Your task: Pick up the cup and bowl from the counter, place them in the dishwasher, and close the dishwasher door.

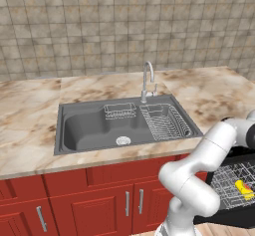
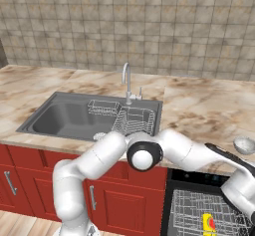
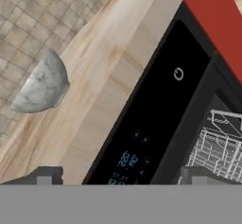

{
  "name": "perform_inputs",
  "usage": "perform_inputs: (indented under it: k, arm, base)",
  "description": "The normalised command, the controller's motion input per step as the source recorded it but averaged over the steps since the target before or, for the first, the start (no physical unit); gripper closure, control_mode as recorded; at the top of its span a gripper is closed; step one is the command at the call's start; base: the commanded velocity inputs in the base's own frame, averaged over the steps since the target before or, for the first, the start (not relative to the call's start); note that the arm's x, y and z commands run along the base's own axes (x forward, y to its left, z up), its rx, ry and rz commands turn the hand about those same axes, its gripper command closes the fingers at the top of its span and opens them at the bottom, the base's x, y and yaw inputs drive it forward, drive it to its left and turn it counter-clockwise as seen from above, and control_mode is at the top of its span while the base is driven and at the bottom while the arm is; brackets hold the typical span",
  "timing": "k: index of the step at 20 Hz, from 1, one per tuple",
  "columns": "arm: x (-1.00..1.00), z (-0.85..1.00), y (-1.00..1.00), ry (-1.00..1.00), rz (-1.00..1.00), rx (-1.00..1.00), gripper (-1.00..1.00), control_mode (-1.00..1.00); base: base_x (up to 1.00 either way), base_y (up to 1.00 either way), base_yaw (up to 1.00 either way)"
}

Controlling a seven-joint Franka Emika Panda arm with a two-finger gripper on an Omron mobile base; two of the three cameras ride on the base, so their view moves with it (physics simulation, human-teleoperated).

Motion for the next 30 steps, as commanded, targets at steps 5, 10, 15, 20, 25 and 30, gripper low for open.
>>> perform_inputs:
  k: [5, 10, 15, 20, 25, 30]
  arm:
    - [0.00, 0.59, -0.02, 0.00, 0.00, 0.09, -1.00, -1.00]
    - [0.00, 0.63, -0.04, 0.00, 0.00, 0.03, -1.00, -1.00]
    - [0.19, 0.52, 0.00, 0.00, 0.00, 0.00, -1.00, -1.00]
    - [0.32, 0.17, 0.00, 0.00, 0.00, 0.00, -1.00, -1.00]
    - [0.21, 0.00, 0.00, 0.00, 0.00, 0.00, -1.00, -1.00]
    - [0.19, -0.01, 0.00, 0.00, 0.00, 0.00, -1.00, -1.00]
  base:
    - [0.00, 0.00, 0.00]
    - [0.00, 0.00, 0.00]
    - [0.00, 0.00, 0.00]
    - [0.00, 0.00, 0.00]
    - [0.00, 0.00, 0.00]
    - [0.00, 0.00, 0.00]
